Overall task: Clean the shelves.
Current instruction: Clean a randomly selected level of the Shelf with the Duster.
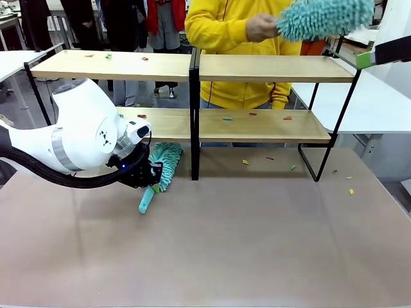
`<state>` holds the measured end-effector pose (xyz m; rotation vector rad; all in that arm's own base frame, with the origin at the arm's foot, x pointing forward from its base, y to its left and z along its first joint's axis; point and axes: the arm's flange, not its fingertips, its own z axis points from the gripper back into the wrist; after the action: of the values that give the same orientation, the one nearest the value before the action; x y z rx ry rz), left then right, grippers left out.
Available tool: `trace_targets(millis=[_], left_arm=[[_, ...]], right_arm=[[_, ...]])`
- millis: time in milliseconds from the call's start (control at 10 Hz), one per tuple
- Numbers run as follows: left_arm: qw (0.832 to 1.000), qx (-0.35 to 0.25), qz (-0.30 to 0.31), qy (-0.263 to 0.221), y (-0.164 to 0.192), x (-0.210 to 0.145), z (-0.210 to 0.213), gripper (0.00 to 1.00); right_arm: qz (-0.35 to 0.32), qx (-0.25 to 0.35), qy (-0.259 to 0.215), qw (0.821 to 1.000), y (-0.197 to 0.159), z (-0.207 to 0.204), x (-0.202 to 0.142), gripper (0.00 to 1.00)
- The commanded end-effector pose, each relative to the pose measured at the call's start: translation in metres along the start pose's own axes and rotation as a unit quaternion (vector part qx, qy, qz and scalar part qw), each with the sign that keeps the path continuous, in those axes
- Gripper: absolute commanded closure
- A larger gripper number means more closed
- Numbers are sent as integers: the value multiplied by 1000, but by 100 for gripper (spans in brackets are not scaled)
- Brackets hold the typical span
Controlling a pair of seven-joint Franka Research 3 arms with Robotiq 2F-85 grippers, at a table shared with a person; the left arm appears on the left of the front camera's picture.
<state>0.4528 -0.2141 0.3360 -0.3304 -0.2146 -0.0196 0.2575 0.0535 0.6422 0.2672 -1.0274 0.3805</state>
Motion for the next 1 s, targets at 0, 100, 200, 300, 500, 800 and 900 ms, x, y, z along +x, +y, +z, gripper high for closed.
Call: trace_targets(millis=[0,100,200,300,500,800,900], left_arm=[[998,24,53,-20,21,1,8,87],[998,27,59,-13,41,-10,17,87],[998,22,57,-14,58,-21,27,87],[998,16,53,-12,72,-29,39,87],[997,14,69,-11,95,-42,49,87],[995,9,95,12,125,-54,64,87],[993,14,118,-6,135,-67,75,87]], right_arm=[[1,4,1,1000,-1,0,0,0],[1,4,1,1000,-1,0,0,0],[1,4,1,1000,-1,0,0,0],[1,4,1,1000,-1,0,0,0],[1,4,1,1000,-1,0,0,0],[1,4,1,1000,-1,0,0,0],[1,4,1,1000,-1,0,0,0]])
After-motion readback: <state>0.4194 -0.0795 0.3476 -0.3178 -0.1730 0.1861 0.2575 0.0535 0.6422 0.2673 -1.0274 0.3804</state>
